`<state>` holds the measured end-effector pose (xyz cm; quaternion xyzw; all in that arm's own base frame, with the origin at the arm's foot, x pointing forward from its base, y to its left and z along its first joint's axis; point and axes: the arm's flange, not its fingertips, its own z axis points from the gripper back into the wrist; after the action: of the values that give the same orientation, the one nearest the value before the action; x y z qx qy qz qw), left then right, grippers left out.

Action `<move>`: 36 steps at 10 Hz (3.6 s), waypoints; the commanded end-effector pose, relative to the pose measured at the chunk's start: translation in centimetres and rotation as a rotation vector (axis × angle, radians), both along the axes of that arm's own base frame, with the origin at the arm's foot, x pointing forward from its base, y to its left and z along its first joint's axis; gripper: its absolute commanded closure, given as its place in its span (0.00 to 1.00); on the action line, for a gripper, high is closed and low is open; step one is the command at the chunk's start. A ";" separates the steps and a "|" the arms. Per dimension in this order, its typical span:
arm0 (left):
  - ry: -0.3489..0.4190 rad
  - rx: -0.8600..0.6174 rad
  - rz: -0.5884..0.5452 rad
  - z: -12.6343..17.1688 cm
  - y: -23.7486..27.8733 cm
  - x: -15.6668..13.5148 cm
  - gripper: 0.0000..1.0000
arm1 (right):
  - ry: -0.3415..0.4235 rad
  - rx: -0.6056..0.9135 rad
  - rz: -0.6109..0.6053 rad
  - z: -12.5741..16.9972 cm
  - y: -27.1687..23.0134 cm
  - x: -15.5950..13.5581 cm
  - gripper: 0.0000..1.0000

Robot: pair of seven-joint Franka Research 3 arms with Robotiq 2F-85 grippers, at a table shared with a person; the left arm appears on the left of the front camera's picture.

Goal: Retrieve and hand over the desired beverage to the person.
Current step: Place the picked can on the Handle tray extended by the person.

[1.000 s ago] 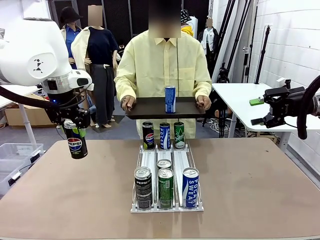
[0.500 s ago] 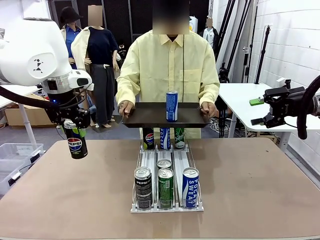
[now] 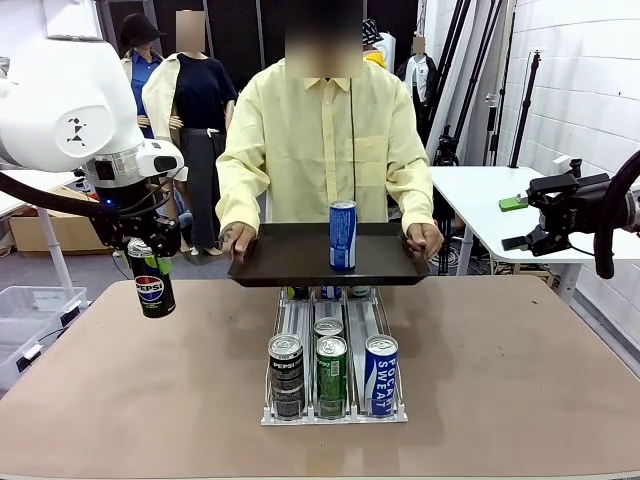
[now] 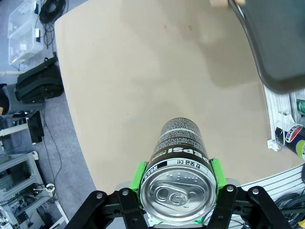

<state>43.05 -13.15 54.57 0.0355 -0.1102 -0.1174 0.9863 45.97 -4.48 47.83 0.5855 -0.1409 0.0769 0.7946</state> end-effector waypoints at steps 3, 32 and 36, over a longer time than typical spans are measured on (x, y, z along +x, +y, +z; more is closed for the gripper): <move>-0.011 0.011 0.015 0.5 0.1 -0.1 0.97 | -0.001 0.005 0.002 0.0 0.1 -0.1 0.00; 0.094 -0.022 -0.374 2.7 -21.3 14.3 0.97 | -0.001 0.005 0.002 0.0 0.1 -0.1 0.00; 0.118 -0.021 -0.372 2.2 -21.2 14.6 0.97 | -0.001 0.005 0.002 0.0 0.1 -0.1 0.00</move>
<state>57.03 -34.07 55.28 -0.0126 -0.0547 -0.2985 0.9528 45.97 -4.46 47.82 0.5855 -0.1407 0.0771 0.7946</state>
